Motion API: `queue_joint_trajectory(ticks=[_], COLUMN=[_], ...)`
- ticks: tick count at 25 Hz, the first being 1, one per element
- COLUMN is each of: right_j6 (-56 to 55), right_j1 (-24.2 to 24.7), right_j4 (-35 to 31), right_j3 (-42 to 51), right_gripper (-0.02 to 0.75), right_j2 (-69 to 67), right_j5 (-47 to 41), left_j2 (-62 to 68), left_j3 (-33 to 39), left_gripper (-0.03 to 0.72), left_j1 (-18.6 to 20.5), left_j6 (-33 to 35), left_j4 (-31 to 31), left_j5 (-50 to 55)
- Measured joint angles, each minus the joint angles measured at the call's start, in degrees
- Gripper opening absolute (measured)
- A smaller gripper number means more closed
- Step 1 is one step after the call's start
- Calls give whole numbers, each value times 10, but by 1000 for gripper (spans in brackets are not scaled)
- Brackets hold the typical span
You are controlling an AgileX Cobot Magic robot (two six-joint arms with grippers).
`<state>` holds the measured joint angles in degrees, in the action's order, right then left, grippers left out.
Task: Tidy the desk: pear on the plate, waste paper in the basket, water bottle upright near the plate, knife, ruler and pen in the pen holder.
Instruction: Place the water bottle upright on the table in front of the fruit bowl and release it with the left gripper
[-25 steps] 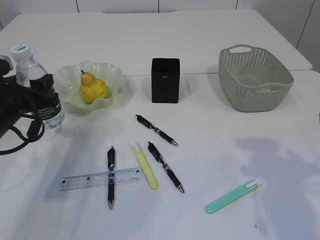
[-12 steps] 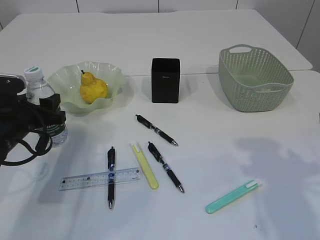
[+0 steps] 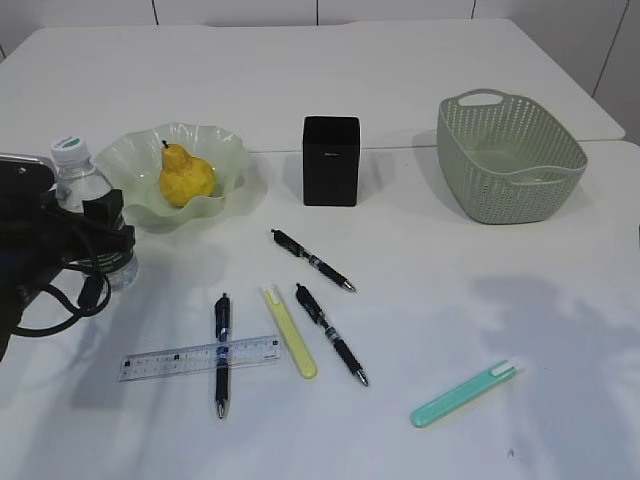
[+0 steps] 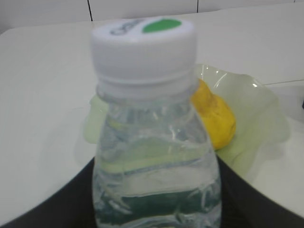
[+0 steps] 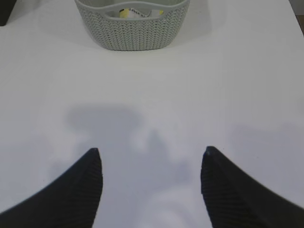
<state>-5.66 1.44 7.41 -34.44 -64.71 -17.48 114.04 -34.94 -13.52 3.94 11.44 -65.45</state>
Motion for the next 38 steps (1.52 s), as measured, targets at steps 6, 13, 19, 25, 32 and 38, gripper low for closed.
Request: queue_joint_trajectory(ticks=[6, 13, 19, 25, 32, 38], right_j6=[0, 1, 1, 1, 1, 1], right_j1=[0, 0, 0, 0, 0, 0], right_j4=[1, 4, 5, 5, 7, 12], right_j3=[0, 0, 0, 0, 0, 0], right_gripper=[512, 512, 512, 512, 512, 512], right_j2=[0, 0, 0, 0, 0, 0], right_j5=[0, 0, 0, 0, 0, 0], left_j2=[6, 6, 7, 8, 8, 8], left_j3=[-2, -2, -3, -3, -3, -3], left_gripper=[377, 377, 377, 377, 382, 447], left_j1=[0, 0, 0, 0, 0, 0], left_j6=[0, 0, 0, 0, 0, 0], left_j4=[-2, -2, -16, -47, -47, -47], left_j5=[-7, -8, -8, -8, -8, -8])
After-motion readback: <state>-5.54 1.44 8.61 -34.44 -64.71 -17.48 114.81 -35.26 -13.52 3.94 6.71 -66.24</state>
